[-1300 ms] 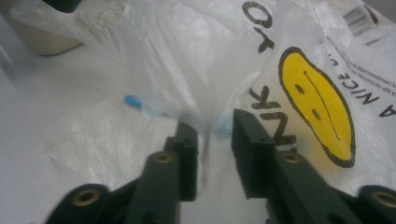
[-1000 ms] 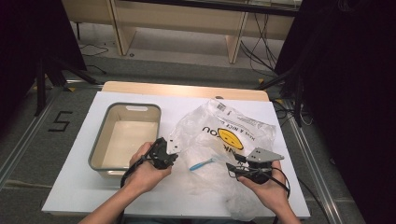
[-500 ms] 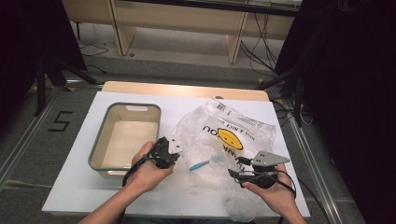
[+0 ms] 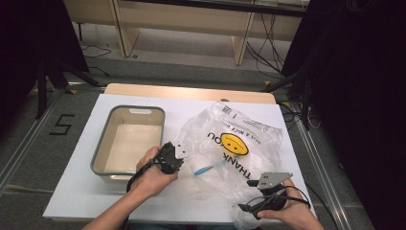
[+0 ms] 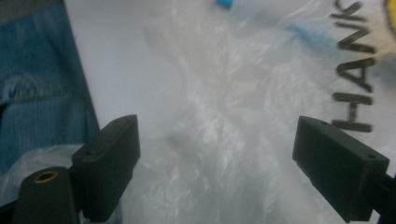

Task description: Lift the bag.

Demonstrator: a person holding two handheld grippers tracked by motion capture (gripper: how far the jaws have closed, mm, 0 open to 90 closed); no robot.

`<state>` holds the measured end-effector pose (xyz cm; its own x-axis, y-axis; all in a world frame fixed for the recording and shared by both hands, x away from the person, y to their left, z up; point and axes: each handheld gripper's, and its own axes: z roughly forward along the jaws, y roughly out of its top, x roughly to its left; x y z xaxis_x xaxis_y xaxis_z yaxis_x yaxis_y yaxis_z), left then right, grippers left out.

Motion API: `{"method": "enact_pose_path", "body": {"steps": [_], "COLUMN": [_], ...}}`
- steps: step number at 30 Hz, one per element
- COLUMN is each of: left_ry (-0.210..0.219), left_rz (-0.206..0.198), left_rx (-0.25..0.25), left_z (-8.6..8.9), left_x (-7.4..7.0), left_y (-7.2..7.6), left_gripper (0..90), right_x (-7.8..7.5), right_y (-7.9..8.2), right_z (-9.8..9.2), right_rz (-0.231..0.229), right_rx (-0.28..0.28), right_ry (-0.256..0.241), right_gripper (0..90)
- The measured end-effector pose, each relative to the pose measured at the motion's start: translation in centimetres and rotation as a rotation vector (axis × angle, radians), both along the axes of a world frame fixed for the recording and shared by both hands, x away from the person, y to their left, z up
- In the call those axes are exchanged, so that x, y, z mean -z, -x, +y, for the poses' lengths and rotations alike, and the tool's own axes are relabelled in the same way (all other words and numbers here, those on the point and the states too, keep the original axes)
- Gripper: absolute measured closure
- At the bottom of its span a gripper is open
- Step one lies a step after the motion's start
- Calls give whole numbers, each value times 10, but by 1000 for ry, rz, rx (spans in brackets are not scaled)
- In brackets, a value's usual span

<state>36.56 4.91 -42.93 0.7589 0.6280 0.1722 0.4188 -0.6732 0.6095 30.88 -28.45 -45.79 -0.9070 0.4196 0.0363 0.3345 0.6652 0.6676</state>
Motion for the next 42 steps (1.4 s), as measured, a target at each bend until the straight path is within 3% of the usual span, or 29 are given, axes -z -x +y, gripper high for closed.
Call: {"method": "enact_pose_path", "body": {"steps": [4, 9, 14, 17, 18, 20, 25, 31, 35, 42], "left_ry": [0, -5, -5, -7, -6, -7, -5, -8, -10, -4], "left_rz": [3, 11, 9, 9, 10, 8, 10, 12, 11, 12], "left_rx": [1, 5, 6, 10, 8, 10, 7, 6, 11, 4], "left_z": [-1, -1, -2, -2, -3, -3, -2, -2, -3, -1], "left_x": [2, 4, 4, 4, 4, 4, 4, 4, 4, 3], "left_y": [-1, -1, -1, -1, -1, -1, -1, -1, -1, -1], "left_gripper": [885, 885, 885, 884, 884, 884, 884, 884, 884, 883], "right_x": [10, 19, 23, 23, 23, 23, 26, 24, 24, 20], "right_y": [1, 1, 4, 5, 3, 2, -3, -6, -7, -8], "right_z": [2, 6, 8, 9, 10, 13, 23, 25, 21, 24], "right_rz": [28, 55, 39, 32, 13, 31, -1, -8, -16, 2], "right_rx": [-64, -87, -113, -103, -122, -118, -92, -51, -48, -48], "right_ry": [60, 113, 161, 165, 149, 111, 114, 119, 98, 130], "right_gripper": [116, 100, 87, 104, 130, 148, 169, 313, 483, 689]}}
